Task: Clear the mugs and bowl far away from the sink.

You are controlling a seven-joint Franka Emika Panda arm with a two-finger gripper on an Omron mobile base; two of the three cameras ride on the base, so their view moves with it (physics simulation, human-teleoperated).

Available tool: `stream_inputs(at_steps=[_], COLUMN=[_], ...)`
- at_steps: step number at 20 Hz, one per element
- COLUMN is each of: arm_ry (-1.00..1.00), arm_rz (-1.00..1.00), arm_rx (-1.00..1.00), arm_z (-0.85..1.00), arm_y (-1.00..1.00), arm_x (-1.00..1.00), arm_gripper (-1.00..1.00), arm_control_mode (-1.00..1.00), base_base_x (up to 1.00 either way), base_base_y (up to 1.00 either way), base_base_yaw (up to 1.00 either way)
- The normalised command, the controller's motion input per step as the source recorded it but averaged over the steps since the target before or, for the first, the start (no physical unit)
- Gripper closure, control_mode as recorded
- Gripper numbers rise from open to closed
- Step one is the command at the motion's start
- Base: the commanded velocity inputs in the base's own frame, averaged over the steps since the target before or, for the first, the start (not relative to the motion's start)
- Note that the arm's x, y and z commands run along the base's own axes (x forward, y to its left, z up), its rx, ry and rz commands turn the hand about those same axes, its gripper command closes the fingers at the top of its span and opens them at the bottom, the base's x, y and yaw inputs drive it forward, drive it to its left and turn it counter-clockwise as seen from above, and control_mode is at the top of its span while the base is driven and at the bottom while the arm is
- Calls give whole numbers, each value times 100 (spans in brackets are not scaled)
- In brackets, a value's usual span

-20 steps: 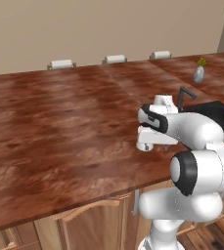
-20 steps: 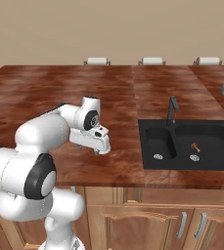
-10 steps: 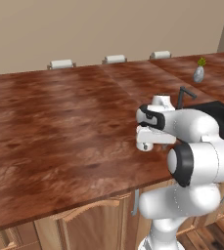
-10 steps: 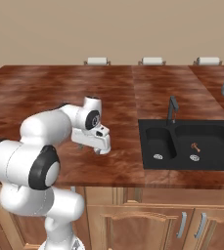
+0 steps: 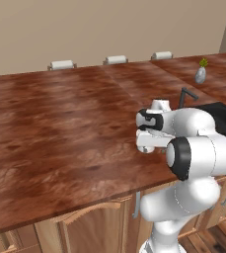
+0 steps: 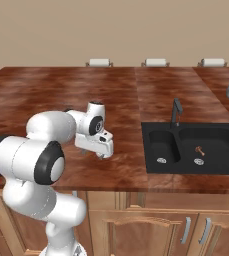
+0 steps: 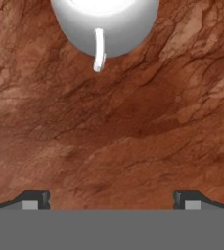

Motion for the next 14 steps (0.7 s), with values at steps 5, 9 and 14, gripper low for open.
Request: stream_inputs(at_steps=[5, 9, 14], arm_ry=[0, 0, 0], arm_rz=[0, 0, 0], arm_rx=[0, 0, 0], arm_z=[-12, -1, 0], arm_y=[0, 0, 0], arm_x=[18, 17, 16], arm_gripper=[-100, -100, -100], arm_control_mode=[-100, -100, -100], base_base_x=[0, 0, 0], base_base_y=[0, 0, 0], base_base_yaw=[0, 0, 0])
